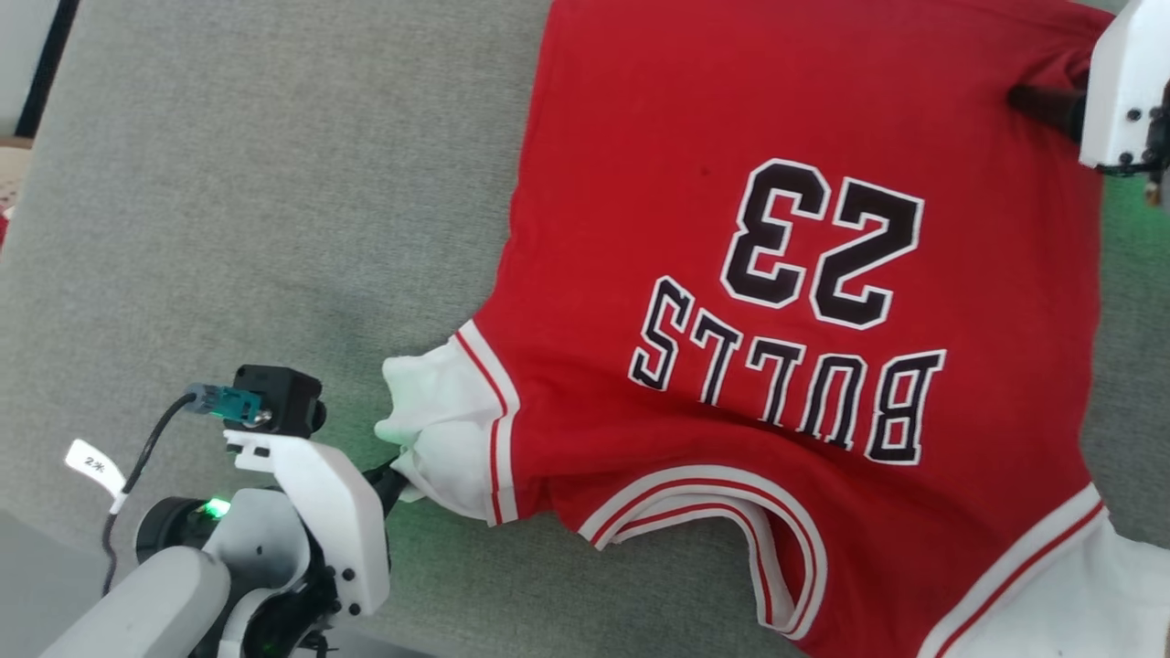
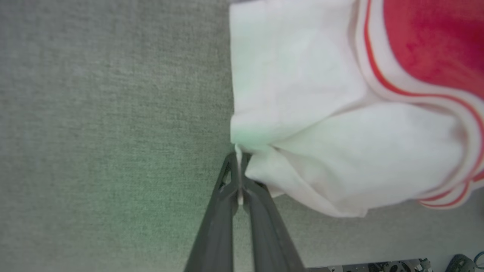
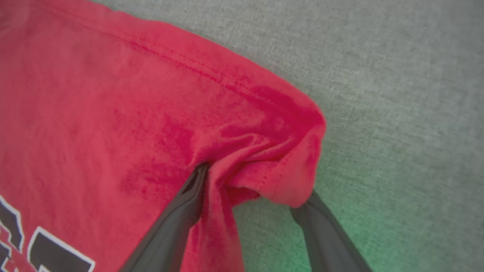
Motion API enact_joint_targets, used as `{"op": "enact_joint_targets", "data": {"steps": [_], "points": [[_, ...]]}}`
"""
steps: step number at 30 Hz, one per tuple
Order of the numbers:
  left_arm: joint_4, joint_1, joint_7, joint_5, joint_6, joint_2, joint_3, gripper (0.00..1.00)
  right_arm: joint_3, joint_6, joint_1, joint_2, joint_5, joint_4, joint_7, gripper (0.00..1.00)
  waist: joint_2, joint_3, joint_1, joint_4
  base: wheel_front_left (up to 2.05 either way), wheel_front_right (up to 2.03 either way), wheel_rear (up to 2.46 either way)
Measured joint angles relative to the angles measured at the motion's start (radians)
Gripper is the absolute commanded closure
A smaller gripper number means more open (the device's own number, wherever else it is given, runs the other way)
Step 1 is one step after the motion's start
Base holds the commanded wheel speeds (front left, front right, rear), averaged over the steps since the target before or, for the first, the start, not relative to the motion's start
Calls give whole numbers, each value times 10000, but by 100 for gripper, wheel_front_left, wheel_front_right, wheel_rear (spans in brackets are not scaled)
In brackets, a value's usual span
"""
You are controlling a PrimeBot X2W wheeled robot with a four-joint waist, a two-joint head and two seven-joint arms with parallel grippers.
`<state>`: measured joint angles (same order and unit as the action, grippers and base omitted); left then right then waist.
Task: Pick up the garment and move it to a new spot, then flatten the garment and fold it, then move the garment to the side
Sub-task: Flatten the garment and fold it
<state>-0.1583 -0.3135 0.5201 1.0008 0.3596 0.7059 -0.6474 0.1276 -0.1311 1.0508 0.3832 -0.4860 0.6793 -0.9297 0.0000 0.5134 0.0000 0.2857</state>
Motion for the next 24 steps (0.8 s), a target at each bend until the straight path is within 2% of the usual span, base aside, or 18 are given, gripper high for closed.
{"op": "enact_joint_targets", "data": {"steps": [1,2,3,9,15,24], "points": [[65,-47,-2,0,-23,-52,-27,100,56,0,131,-4,61,188,-173,6,0,19,0,53,0,0,0],[128,-70,-10,0,-82,-90,-40,100,192,0,256,15,81,328,-339,69,1,28,0,96,0,0,0],[174,-92,-15,0,-102,-125,-56,100,291,0,323,56,81,397,-424,100,0,26,0,126,0,0,0],[362,-84,-111,23,-157,-105,4,100,792,0,328,188,-232,318,-397,100,0,-118,0,-33,0,0,0],[301,118,-203,33,0,219,219,100,1517,-2,-287,545,-955,-880,-537,100,0,-312,0,-506,0,0,0],[2,292,-274,19,326,872,619,100,1768,0,-2764,1496,-2685,-4056,-984,100,0,-701,0,-1654,0,0,0]]}}
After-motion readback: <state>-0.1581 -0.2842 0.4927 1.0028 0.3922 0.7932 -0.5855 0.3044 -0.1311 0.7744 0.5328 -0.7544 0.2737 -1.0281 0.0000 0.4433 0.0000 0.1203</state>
